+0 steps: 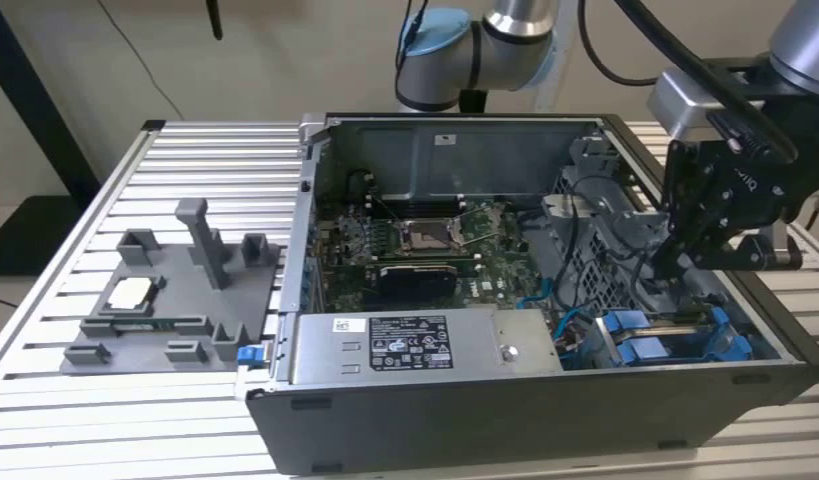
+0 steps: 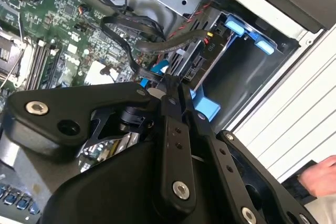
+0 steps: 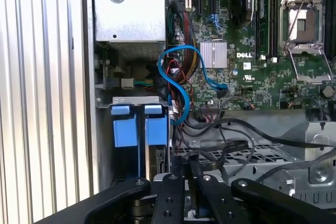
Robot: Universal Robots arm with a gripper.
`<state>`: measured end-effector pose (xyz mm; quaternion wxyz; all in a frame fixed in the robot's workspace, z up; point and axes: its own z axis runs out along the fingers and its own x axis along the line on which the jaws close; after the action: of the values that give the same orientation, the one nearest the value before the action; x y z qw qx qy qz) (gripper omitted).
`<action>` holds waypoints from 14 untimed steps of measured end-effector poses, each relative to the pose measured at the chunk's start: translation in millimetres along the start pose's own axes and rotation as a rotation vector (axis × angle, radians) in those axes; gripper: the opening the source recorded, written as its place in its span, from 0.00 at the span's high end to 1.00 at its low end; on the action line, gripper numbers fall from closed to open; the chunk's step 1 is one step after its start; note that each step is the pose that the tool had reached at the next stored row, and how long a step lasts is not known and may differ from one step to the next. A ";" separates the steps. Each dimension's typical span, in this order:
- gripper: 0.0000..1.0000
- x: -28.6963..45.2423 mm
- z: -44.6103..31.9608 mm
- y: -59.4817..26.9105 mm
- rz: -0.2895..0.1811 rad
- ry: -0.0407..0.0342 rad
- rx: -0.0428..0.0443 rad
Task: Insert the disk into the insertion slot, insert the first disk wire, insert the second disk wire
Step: 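Insert the second disk wire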
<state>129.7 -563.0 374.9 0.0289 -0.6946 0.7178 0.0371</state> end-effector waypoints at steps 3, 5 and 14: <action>0.84 0.1 1.4 0.0 0.000 -0.0001 0.0000; 0.84 0.2 2.0 0.0 0.000 0.0001 0.0000; 0.84 0.3 2.7 0.1 0.000 0.0000 0.0003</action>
<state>129.5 -563.0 372.2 0.0290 -0.6946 0.7178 0.0371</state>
